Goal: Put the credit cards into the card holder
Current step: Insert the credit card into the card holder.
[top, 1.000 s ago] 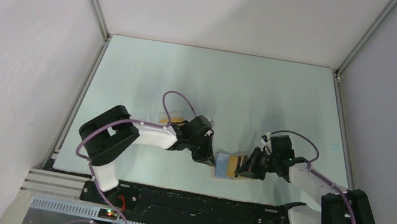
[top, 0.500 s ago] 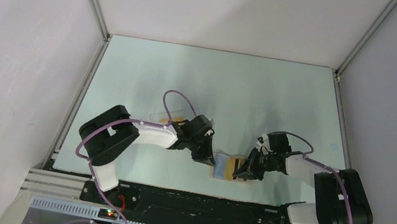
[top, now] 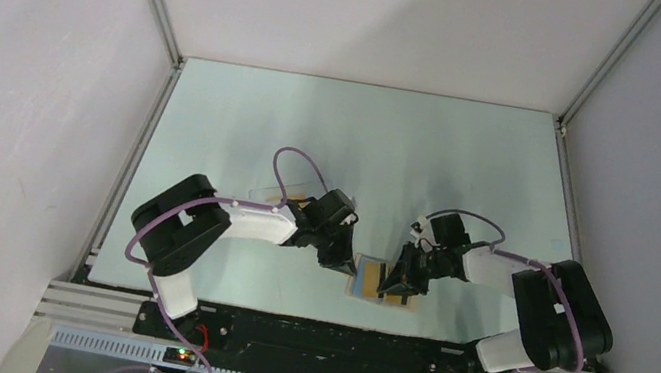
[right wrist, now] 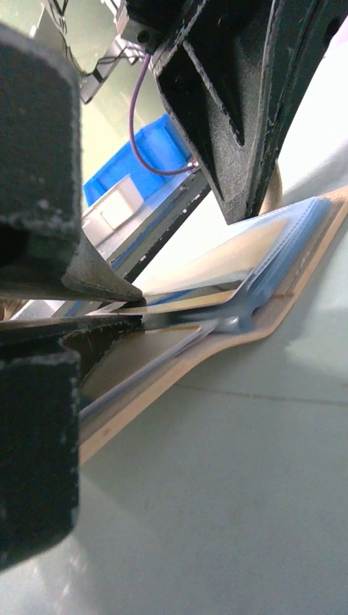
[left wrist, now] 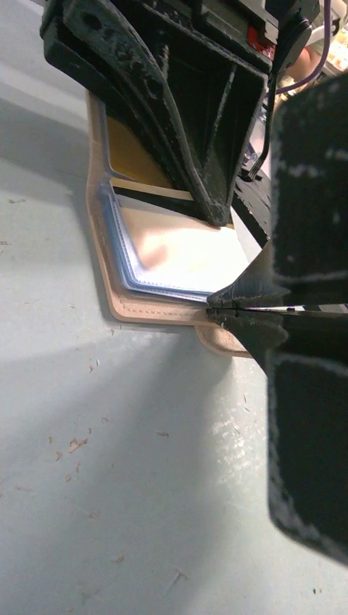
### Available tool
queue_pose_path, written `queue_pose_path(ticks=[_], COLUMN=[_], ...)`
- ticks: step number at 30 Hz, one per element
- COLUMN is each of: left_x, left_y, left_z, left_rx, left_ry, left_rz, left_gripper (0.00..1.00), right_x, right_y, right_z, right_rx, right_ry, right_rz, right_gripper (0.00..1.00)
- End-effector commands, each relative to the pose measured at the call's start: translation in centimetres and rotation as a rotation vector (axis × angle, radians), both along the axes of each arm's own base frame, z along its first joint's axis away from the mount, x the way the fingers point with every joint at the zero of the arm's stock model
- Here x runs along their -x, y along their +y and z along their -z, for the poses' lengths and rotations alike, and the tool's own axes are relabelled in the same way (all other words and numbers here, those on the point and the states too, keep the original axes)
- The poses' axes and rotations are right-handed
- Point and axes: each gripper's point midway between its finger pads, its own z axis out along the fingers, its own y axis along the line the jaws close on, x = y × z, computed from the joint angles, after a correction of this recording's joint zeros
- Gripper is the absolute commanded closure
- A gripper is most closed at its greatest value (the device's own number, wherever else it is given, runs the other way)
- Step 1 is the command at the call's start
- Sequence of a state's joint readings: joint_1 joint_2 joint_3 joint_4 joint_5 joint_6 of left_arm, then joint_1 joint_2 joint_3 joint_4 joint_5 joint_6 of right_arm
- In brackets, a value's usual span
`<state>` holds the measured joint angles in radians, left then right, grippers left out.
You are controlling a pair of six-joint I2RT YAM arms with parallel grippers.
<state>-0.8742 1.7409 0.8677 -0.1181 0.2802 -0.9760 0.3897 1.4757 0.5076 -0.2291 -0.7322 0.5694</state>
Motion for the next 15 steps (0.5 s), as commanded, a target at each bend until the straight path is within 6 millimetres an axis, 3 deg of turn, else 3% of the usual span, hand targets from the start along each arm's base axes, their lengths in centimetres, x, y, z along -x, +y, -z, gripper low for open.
queue_pose_path(ticks=[1, 4, 9, 15], left_x=[-0.4, -0.4, -0.4, -0.4], left_y=[2.3, 2.4, 2.5, 2.4], left_z=[1.6, 1.4, 1.3, 1.3], left_rx=[-0.119, -0.118, -0.121, -0.120], left_ry=[-0.018, -0.024, -0.024, -0.022], left_rz=[-0.008, -0.006, -0.009, -0.005], left_gripper=[0.98, 0.98, 0.98, 0.99], right_x=[0.0, 0.1, -0.1, -0.4], right_y=[1.0, 1.1, 0.1, -0.4], right_z=[0.3, 0.1, -0.8, -1.7], right_rx=[0.035, 0.043, 0.109, 0.141], right_ry=[-0.017, -0.016, -0.057, -0.085], right_rz=[-0.012, -0.012, -0.004, 0.010], right_gripper=[0.86, 0.77, 0.51, 0.41])
